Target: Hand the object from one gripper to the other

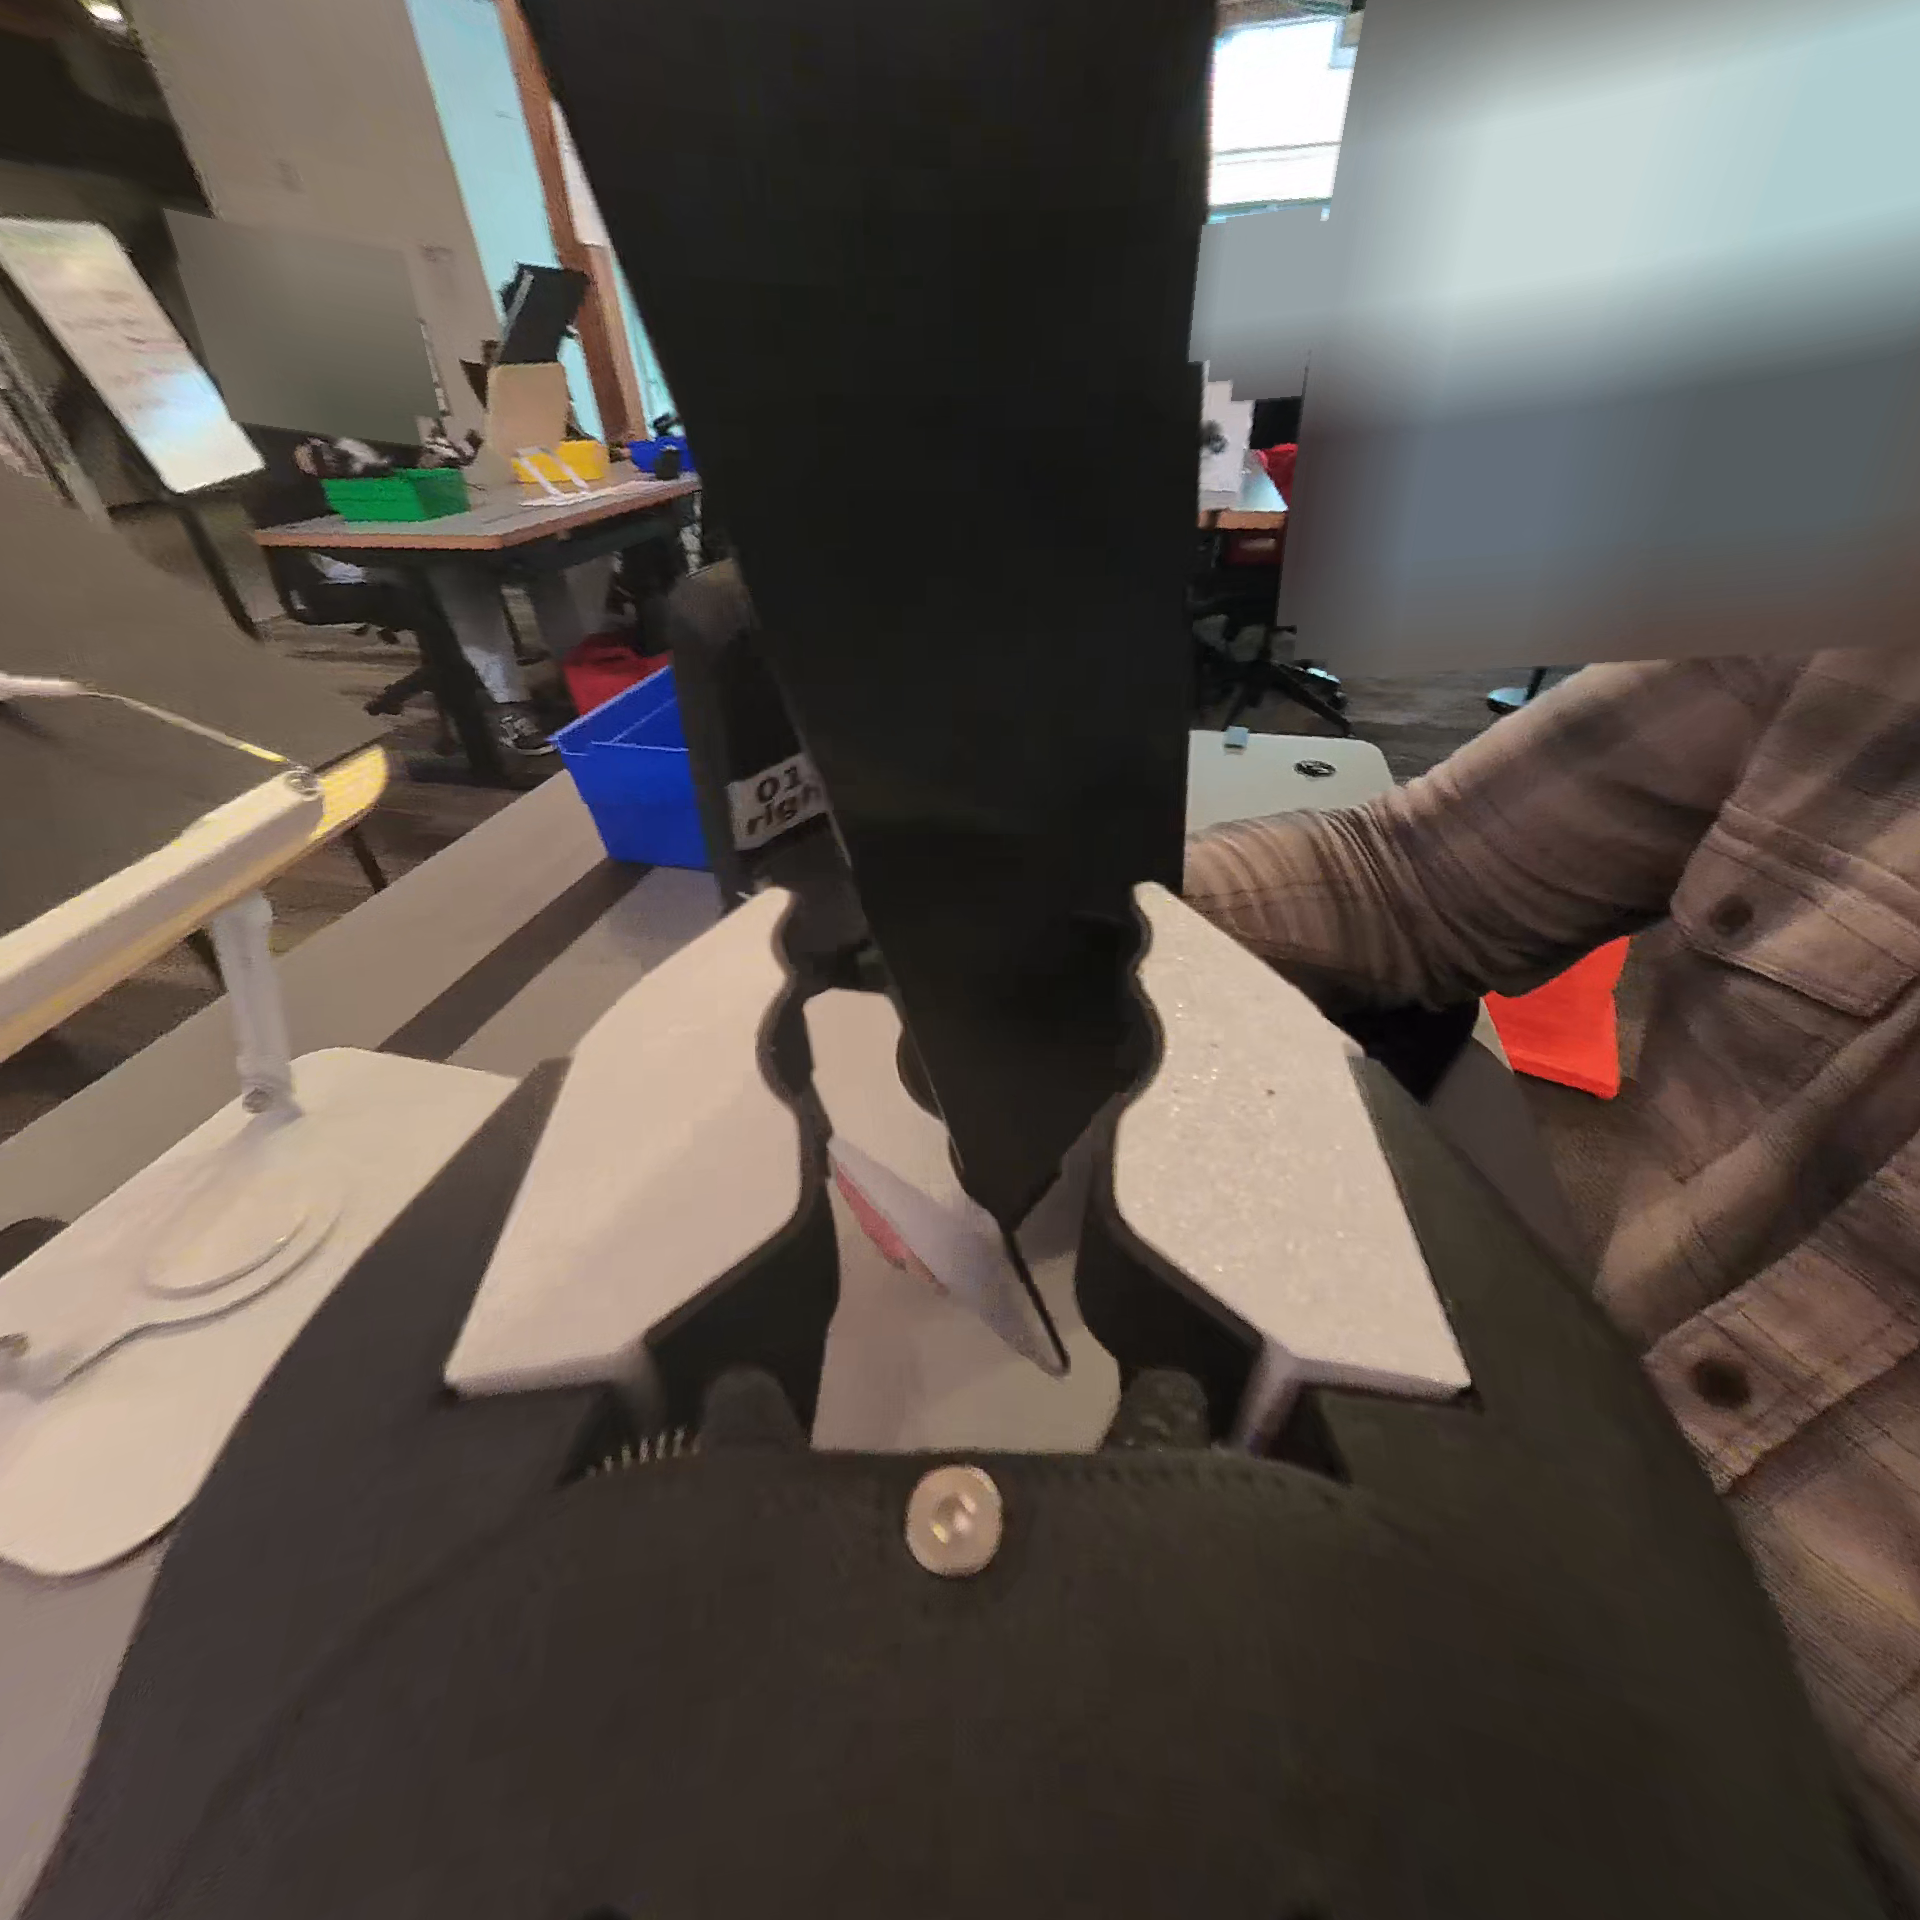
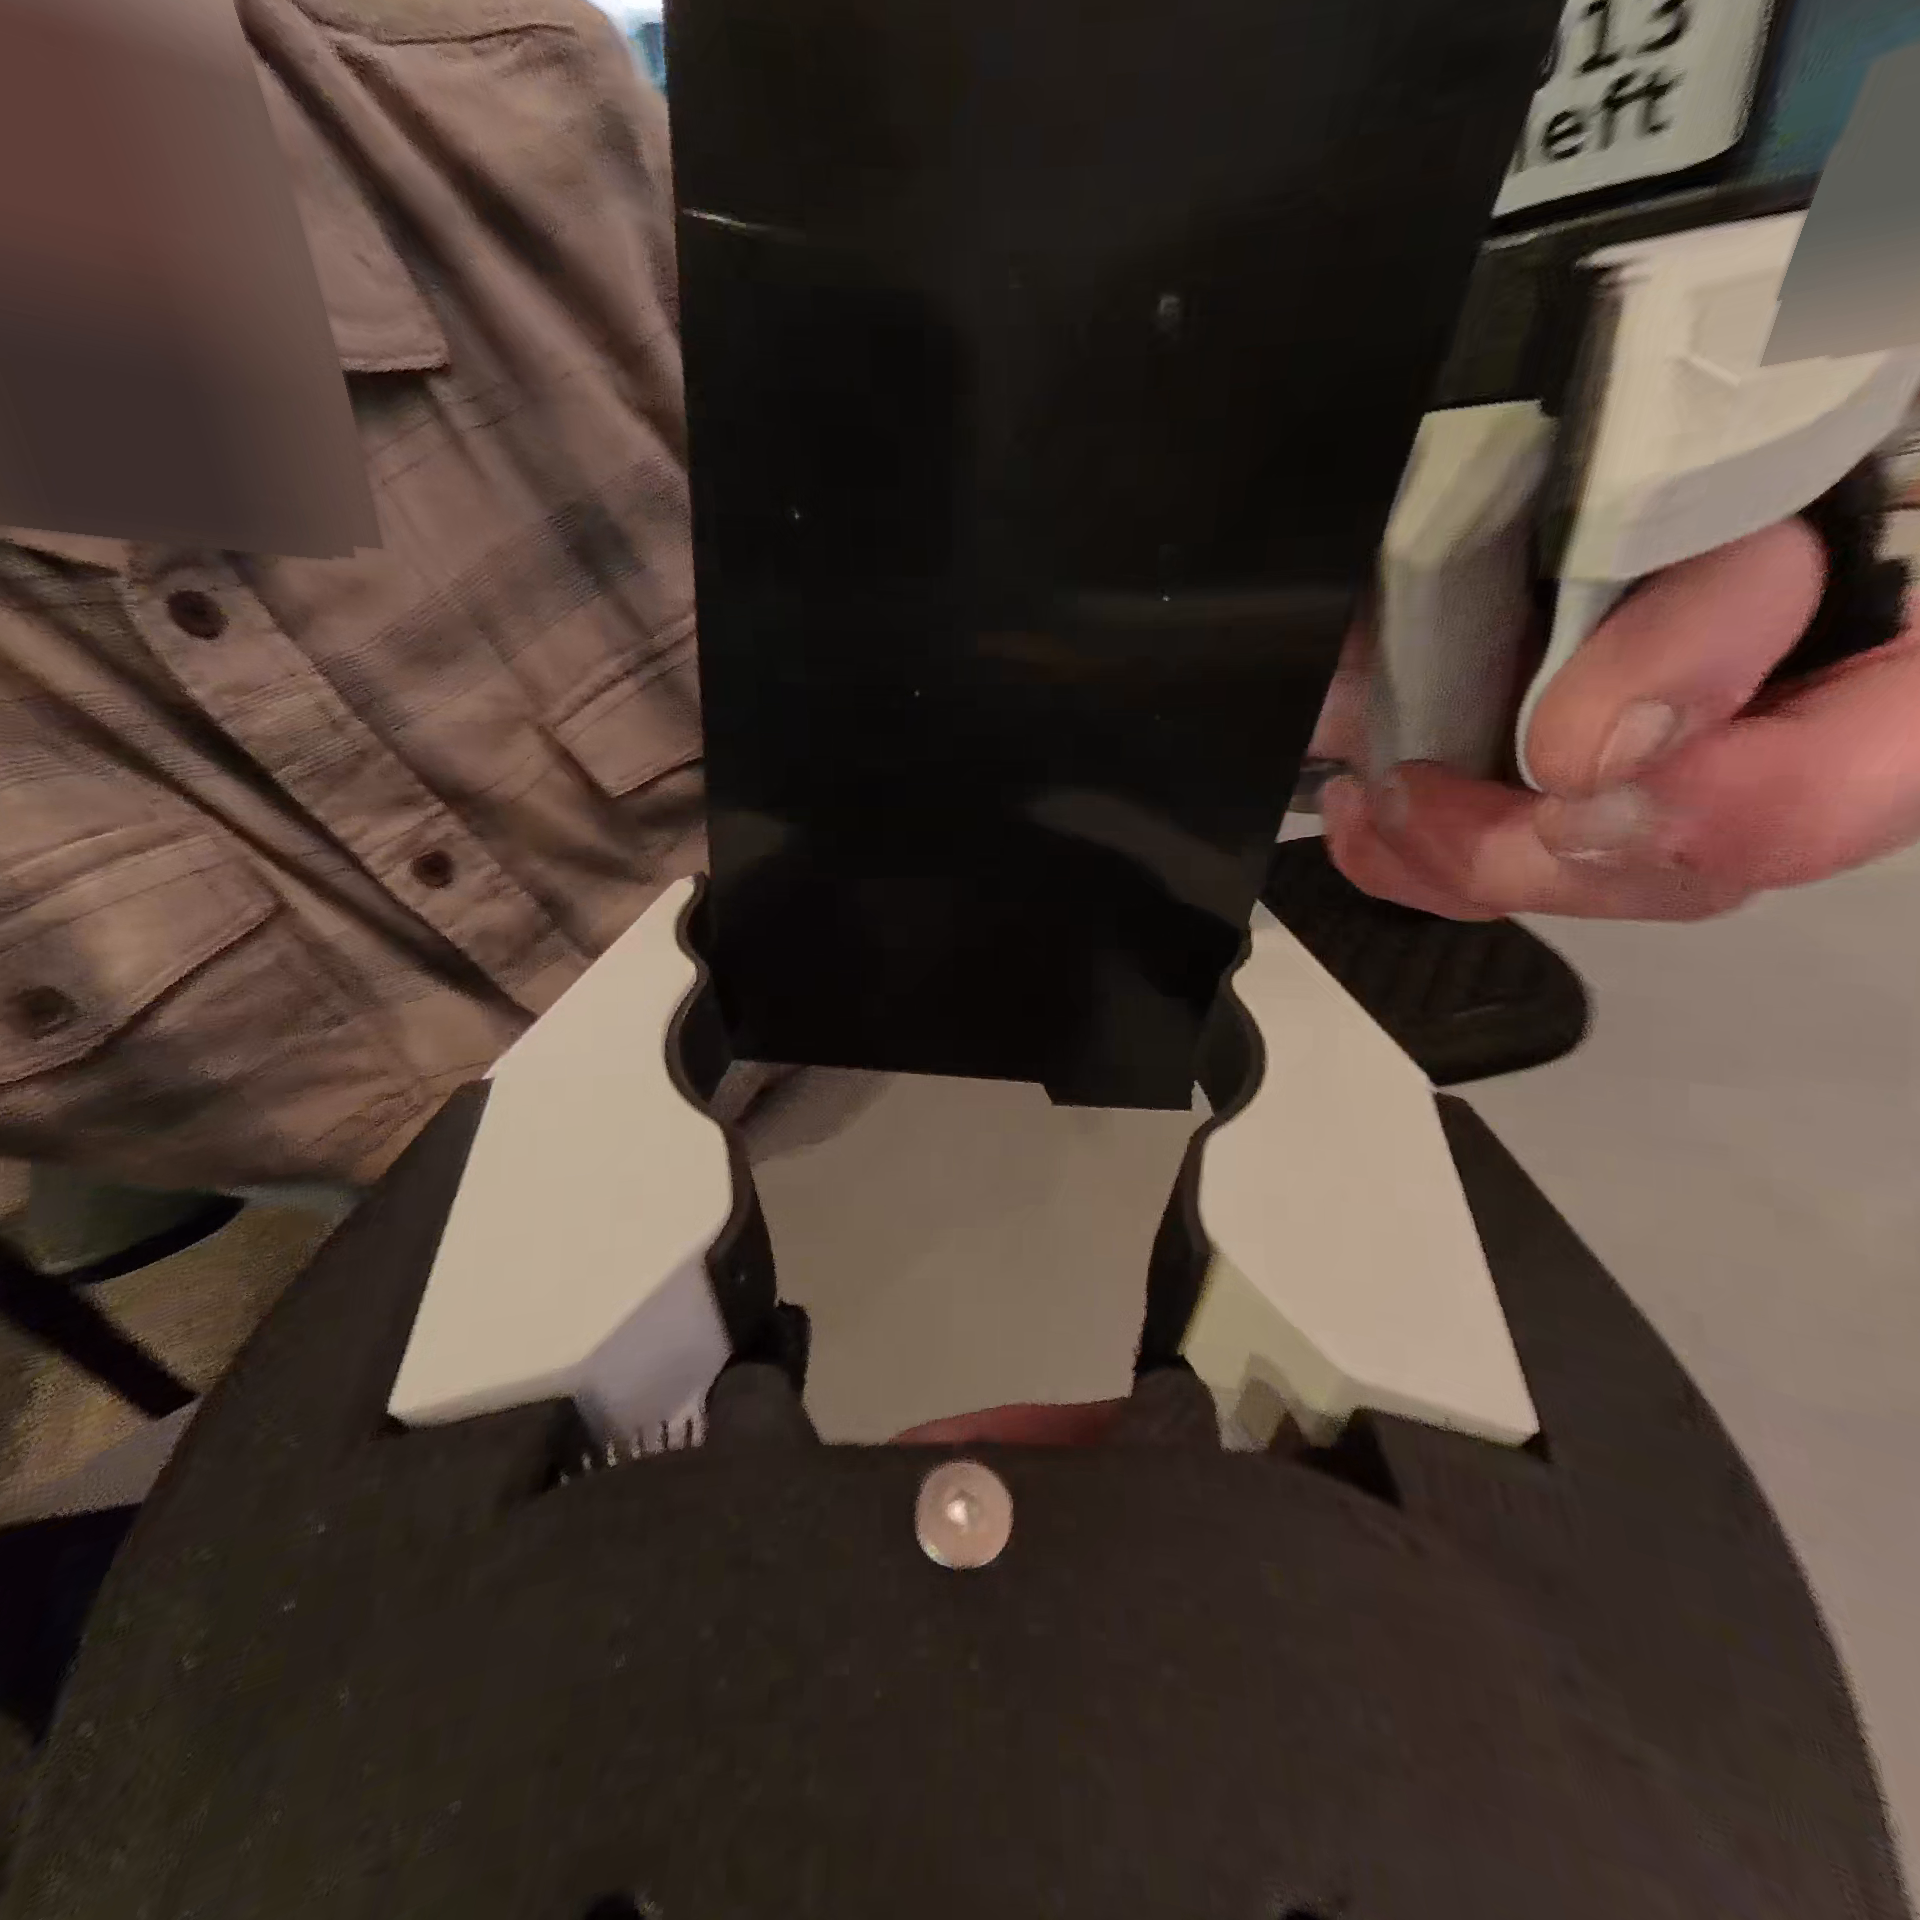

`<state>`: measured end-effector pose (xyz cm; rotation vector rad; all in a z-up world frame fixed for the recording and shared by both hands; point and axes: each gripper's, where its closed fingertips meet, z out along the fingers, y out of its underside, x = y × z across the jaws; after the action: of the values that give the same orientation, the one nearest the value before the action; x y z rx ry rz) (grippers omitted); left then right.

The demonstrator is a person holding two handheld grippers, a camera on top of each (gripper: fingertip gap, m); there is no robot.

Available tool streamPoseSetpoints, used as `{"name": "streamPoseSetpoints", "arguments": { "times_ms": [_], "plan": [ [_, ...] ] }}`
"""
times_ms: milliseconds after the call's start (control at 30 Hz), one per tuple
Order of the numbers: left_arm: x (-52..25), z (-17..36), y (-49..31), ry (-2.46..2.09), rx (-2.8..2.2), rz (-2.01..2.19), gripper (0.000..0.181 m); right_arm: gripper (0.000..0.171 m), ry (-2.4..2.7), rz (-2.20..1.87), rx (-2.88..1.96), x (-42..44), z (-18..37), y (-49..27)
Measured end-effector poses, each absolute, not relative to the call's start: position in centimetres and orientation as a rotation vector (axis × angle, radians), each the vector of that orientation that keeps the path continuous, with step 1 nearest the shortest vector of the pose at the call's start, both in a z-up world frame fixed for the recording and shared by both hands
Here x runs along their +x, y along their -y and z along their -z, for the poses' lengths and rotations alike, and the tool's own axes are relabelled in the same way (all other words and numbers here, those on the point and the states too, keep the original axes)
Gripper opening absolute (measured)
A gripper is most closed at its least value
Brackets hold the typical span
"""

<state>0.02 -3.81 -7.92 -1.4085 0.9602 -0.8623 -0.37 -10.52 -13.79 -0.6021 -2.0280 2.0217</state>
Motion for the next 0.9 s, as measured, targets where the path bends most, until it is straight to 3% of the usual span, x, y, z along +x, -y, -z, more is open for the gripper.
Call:
{"name": "streamPoseSetpoints", "arguments": {
  "times_ms": [133, 433, 500, 533, 833, 900],
  "plan": [
    [1.3, 8.4, 5.4, -1.062, -1.371, 0.942, 0.032, 0.090, 2.104, -2.085, -0.555, 0.7, 14.2, 11.8],
    [1.8, 8.2, 7.0, -1.122, -1.317, 1.017, 0.015, 0.090, 2.125, -2.163, -0.496, 1.7, 13.9, 12.3],
    [1.6, 7.8, 7.0, -1.101, -1.312, 1.032, 0.004, 0.075, 2.086, -2.130, -0.544, 1.0, 13.9, 11.7],
    [1.4, 7.6, 6.7, -1.084, -1.309, 1.008, 0.001, 0.082, 2.056, -2.091, -0.589, 0.3, 14.0, 11.2],
    [-2.4, 7.2, 2.2, -0.804, -1.446, 0.835, 0.002, 0.079, 1.781, -1.432, -0.827, -4.5, 12.5, 3.8],
    [-3.1, 7.9, 1.7, -0.801, -1.501, 0.796, 0.002, 0.071, 1.721, -1.332, -0.836, -4.5, 11.3, 2.4]
  ]
}}
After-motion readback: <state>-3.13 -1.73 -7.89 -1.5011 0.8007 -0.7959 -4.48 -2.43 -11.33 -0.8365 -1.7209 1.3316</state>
